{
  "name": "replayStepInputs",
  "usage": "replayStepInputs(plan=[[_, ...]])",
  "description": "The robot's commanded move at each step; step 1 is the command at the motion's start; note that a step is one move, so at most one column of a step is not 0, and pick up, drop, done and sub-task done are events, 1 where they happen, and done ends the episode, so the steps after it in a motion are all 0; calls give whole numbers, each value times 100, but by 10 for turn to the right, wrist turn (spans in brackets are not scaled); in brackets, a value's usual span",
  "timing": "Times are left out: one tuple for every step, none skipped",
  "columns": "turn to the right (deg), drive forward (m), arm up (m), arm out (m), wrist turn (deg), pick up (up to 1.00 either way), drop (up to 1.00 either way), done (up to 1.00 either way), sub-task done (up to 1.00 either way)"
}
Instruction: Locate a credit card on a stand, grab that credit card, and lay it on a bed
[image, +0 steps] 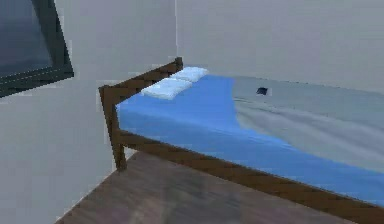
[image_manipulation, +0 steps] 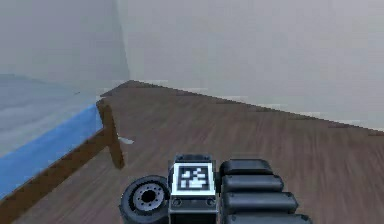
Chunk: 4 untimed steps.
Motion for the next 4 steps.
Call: replayStepInputs(plan=[[0, 50, 0, 0, 0, 0, 0, 0, 0], [-330, 0, 0, 0, 0, 0, 0, 0, 0], [240, 0, 0, 0, 0, 0, 0, 0, 0], [330, 0, 0, 0, 0, 0, 0, 0, 0]])
